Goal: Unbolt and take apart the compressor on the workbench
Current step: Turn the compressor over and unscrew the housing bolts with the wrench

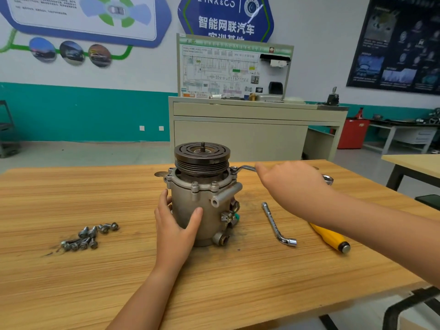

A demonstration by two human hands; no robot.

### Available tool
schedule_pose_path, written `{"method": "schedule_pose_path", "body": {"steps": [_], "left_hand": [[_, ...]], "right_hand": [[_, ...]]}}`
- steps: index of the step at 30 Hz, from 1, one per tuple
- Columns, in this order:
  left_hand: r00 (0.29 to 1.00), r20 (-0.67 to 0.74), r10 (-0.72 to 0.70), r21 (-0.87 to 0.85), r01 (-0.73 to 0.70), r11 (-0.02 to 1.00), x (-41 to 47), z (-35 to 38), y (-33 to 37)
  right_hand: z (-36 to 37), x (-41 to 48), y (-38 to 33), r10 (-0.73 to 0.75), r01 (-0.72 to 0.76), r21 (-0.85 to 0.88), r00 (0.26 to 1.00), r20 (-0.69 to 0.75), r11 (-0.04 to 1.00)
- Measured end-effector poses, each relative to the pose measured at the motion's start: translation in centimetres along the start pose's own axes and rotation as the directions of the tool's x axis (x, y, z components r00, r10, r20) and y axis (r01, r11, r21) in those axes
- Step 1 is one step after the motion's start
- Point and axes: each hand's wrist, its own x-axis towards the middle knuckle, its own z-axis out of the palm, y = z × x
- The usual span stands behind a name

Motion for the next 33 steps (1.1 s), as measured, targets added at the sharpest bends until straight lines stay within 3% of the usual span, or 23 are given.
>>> {"method": "schedule_pose_path", "body": {"steps": [10,23,30,33], "left_hand": [[1.0,0.003,0.001,-0.015,-0.001,1.0,0.1,-0.1,0.1],[1.0,-0.01,-0.006,-0.014,0.006,1.0,0.3,0.0,0.0],[1.0,0.007,-0.018,-0.014,0.018,1.0,0.3,-0.1,0.0],[1.0,0.008,-0.022,-0.017,0.022,1.0,0.4,0.0,0.0]], "right_hand": [[-2.0,0.7,0.6,-0.124,0.139,-0.178,0.988,0.093,0.974],[0.5,0.0,0.2,-0.103,0.108,-0.122,0.994,0.047,0.987],[-0.9,1.7,2.5,-0.178,0.195,-0.189,0.979,0.1,0.963],[-0.3,2.0,3.2,-0.218,0.223,-0.182,0.975,0.045,0.958]]}}
